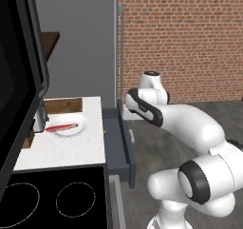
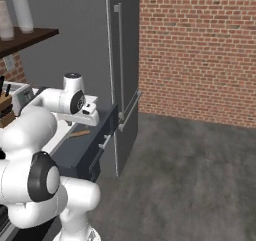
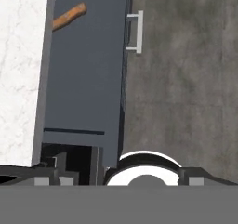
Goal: Pick up the knife from the drawer and place it on the cutting board. Then place the meat from the plate to the cutting board.
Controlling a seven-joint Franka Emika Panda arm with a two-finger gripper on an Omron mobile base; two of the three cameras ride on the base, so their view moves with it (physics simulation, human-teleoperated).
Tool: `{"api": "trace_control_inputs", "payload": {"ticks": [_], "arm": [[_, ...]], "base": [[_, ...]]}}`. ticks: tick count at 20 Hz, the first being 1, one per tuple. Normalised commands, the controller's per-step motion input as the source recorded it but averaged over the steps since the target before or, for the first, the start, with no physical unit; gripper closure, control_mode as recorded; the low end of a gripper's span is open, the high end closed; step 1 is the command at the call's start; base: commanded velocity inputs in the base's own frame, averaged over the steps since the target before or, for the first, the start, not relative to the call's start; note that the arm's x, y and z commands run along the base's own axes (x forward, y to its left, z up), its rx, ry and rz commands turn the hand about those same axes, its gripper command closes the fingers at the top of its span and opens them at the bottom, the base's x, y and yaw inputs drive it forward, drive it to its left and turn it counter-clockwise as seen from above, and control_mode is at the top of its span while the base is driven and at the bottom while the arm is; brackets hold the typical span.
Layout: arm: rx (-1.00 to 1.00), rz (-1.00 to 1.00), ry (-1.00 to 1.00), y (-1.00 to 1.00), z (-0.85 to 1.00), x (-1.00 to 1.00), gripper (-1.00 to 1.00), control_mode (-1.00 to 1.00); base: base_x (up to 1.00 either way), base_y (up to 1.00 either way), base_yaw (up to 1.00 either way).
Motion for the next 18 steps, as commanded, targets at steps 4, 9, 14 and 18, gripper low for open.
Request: {"api": "trace_control_inputs", "payload": {"ticks": [4,9,14,18], "arm": [[0.00,0.00,0.01,-0.03,-0.36,0.07,-1.00,-1.00],[0.00,0.00,0.03,0.00,-0.43,0.08,-1.00,-1.00],[0.00,0.00,0.02,0.00,-0.49,0.15,-1.00,-1.00],[0.00,0.00,0.00,0.00,-0.43,0.25,-1.00,-1.00]], "base": [[0.00,0.00,0.00],[0.00,0.00,0.00],[0.00,0.00,0.00],[0.00,0.00,0.00]]}}
